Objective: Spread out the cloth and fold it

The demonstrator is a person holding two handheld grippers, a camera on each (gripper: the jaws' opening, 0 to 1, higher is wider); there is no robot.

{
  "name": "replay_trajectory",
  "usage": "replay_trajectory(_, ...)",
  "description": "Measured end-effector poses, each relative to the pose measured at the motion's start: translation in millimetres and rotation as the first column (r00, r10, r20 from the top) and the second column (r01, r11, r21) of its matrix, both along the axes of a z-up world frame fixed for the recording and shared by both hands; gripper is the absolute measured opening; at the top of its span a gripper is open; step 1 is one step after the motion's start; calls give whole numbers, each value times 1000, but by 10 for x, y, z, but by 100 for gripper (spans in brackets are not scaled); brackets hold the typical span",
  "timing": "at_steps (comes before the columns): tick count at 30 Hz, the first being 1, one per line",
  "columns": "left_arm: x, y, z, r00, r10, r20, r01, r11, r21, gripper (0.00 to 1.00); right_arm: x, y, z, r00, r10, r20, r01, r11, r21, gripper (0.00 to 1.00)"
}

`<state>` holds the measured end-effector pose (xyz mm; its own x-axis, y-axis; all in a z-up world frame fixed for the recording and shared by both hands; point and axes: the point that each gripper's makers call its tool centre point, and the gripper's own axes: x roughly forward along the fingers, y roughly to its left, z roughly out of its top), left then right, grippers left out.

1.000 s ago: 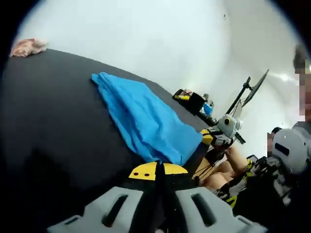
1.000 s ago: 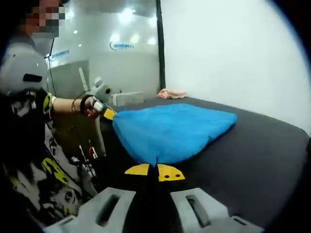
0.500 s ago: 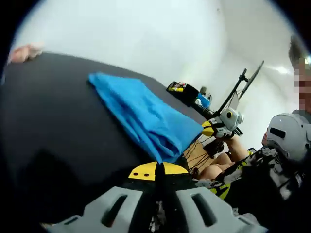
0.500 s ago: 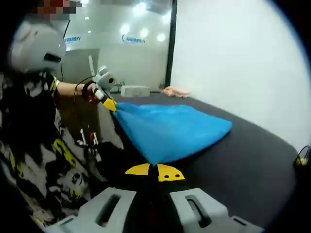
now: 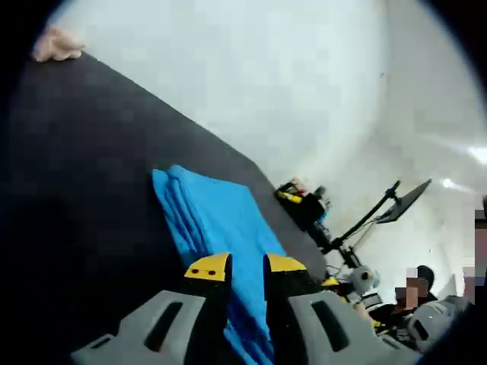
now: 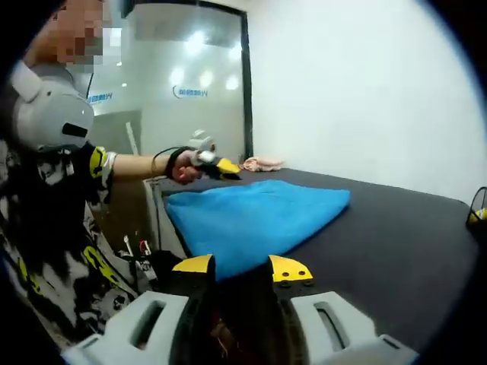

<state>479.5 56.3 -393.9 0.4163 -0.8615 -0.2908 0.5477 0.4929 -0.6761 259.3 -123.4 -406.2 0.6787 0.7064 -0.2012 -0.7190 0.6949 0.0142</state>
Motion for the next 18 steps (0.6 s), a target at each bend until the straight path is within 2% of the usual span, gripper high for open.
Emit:
replay_trajectory(1, 167, -17, -77, 999, 39, -23, -38, 998, 43, 17, -8, 13, -51, 1000, -4, -6, 4, 1000, -4, 25)
replay_trajectory(2, 320, -23, -89, 994, 99, -50, -98, 995, 31, 17, -25, 18, -88, 1000, -5, -8, 5, 1000, -12, 25)
replay_trajectory(3, 428, -66, -55, 984, 149, -96, -151, 988, -18, 16, -55, 34, -137, 1000, -2, -1, 2, 1000, -31, 25)
replay_trajectory(4, 497, -93, -46, 978, 161, -135, -168, 985, -45, 16, -74, 46, -159, 1000, 1, 8, 0, 999, -39, 25)
replay_trajectory(6, 659, -86, -97, 979, 166, -120, -170, 985, -26, 15, -106, 71, -187, 1000, 11, 28, -9, 998, -56, 25)
replay_trajectory(8, 695, -156, -129, 979, 164, -121, -168, 986, -20, 15, -122, 91, -218, 999, 12, 35, -9, 997, -80, 25)
replay_trajectory(10, 552, -300, -187, 992, 97, -81, -95, 995, 19, 15, -103, 80, -240, 999, 0, 45, 4, 995, -100, 25)
replay_trajectory(11, 460, -377, -243, 997, 71, -34, -69, 995, 71, 15, -96, 79, -232, 999, -1, 48, 5, 995, -97, 25)
replay_trajectory(13, 496, -375, -283, 999, 37, 40, -43, 988, 147, 13, -83, 102, -205, 998, -2, 57, 7, 996, -85, 25)
replay_trajectory(14, 481, -425, -241, 998, 38, 55, -45, 989, 137, 11, -64, 133, -161, 997, -7, 77, 13, 997, -82, 25)
replay_trajectory(15, 499, -402, -226, 998, 43, 39, -48, 990, 134, 6, -57, 154, -145, 997, -5, 82, 11, 997, -83, 24)
replay_trajectory(16, 491, -397, -203, 998, 40, 43, -46, 989, 141, 6, -63, 202, -162, 996, 20, 82, -11, 994, -108, 20)
replay_trajectory(17, 492, -406, -175, 996, 21, 88, -34, 988, 149, 5, -74, 218, -206, 997, 33, 69, -23, 990, -139, 15)
replay_trajectory(18, 474, -390, -163, 995, 11, 95, -25, 988, 155, 5, -68, 205, -258, 998, 28, 59, -17, 983, -181, 4)
